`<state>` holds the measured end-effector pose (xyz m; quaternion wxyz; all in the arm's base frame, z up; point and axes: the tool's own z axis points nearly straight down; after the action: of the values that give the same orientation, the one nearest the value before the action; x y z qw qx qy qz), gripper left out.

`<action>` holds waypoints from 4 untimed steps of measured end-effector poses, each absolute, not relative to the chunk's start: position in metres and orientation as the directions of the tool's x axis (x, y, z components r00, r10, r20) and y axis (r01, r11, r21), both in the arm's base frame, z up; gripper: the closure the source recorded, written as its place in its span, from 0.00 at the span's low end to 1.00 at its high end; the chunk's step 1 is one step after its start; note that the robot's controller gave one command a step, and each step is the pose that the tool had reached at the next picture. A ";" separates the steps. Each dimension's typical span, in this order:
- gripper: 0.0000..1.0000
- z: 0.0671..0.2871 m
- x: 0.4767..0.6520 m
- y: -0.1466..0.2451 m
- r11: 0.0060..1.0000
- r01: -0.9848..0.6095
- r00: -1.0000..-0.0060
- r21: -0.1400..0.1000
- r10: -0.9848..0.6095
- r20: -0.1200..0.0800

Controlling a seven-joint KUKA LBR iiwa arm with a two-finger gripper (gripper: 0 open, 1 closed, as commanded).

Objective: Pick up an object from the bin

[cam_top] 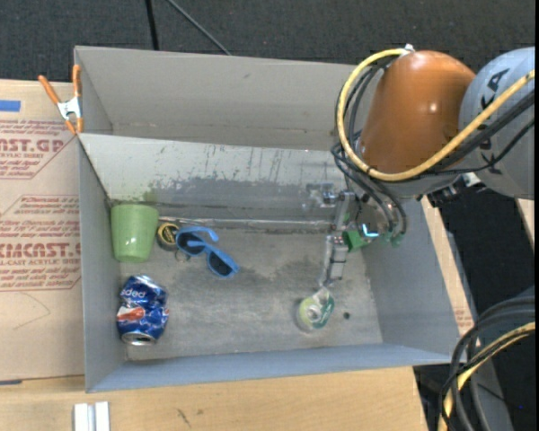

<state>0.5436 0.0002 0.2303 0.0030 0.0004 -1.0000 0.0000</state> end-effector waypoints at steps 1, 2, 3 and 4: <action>0.00 0.100 0.528 -0.037 0.977 -0.212 -0.977 0.002 -0.212 0.006; 0.00 0.068 0.512 -0.048 0.973 -0.229 -0.973 0.003 -0.229 0.004; 1.00 0.073 0.515 -0.048 0.973 -0.230 -0.973 0.000 -0.230 -0.003; 1.00 0.233 0.485 -0.044 0.972 -0.235 -0.972 -0.003 -0.235 -0.008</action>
Offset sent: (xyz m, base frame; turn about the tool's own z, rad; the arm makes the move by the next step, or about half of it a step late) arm -0.0138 -0.0371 -0.1262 -0.2128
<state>0.4850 -0.0442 0.2333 -0.0043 0.1184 -0.9930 0.0009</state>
